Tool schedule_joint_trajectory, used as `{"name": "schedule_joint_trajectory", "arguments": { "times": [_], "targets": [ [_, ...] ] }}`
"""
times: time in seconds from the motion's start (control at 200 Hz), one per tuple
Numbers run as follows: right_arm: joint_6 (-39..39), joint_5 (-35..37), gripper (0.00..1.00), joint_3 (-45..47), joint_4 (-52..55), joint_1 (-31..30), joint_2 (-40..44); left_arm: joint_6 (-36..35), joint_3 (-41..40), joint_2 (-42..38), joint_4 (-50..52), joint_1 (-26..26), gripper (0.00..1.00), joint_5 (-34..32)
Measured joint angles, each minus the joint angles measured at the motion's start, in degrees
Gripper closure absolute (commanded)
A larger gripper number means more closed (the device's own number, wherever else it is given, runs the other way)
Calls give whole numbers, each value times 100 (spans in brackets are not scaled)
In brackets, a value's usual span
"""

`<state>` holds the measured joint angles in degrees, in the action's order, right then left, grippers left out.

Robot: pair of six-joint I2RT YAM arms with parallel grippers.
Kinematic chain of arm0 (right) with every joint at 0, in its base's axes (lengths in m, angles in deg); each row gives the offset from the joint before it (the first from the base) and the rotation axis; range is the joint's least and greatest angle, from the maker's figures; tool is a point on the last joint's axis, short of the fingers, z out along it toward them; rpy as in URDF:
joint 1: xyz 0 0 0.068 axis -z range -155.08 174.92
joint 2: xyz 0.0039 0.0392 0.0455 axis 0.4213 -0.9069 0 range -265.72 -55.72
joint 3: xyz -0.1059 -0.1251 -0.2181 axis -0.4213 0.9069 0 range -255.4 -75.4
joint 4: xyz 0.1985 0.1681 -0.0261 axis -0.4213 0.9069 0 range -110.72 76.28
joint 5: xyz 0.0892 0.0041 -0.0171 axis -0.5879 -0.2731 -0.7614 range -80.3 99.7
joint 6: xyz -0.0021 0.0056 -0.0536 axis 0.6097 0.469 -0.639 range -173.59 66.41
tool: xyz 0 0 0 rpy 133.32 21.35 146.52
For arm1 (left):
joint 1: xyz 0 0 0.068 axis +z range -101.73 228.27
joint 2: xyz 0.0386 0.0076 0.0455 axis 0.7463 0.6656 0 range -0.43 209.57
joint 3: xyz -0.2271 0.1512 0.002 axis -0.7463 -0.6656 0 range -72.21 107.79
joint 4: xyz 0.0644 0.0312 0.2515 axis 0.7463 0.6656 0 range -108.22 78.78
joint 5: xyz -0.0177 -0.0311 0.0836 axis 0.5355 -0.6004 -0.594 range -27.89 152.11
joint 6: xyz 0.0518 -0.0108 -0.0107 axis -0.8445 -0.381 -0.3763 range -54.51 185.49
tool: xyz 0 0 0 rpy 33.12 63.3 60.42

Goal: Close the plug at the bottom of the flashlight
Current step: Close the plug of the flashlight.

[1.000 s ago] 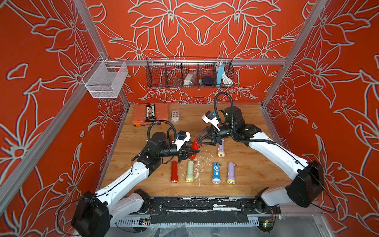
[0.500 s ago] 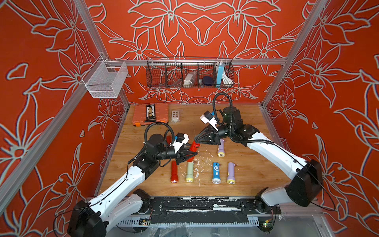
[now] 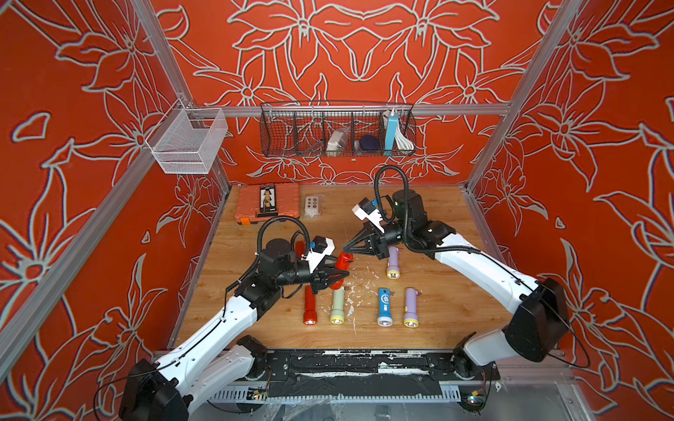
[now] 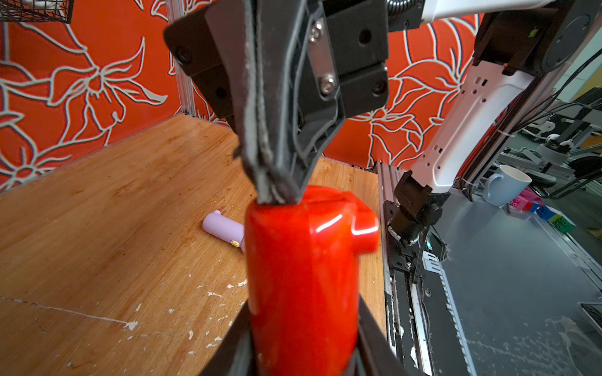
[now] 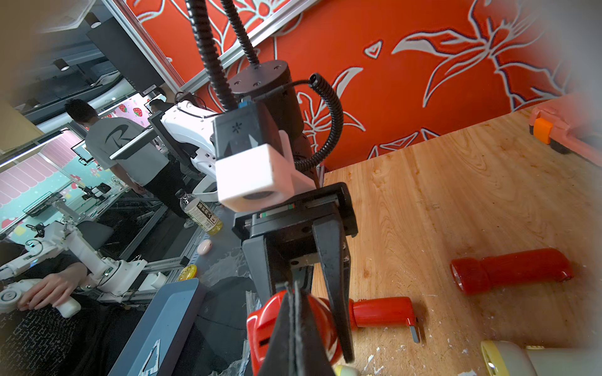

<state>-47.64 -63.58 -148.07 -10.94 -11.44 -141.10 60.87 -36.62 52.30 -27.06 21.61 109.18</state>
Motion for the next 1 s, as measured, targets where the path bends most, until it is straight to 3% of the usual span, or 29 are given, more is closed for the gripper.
{"name": "schedule_joint_trajectory", "arguments": {
  "times": [0.34, 0.616, 0.726, 0.871, 1.001],
  "targets": [
    [-369, 1036, 94, -1467, 1244, 52, -431, 166, 243, 111, -511, 22, 100, 59],
    [-577, 1947, 87, -1904, 1488, 295, -291, 120, 411, 175, -809, -15, 100, 219],
    [-564, 2573, 79, -1589, 1340, 295, 122, 120, 411, 267, -793, -22, 100, 127],
    [-422, 3954, 62, -535, 922, 297, 927, 214, 492, 511, -686, -48, 100, -337],
    [-326, 5125, 58, 363, 671, 299, 1360, 483, 857, 1016, -417, -79, 100, -968]
  ]
}}
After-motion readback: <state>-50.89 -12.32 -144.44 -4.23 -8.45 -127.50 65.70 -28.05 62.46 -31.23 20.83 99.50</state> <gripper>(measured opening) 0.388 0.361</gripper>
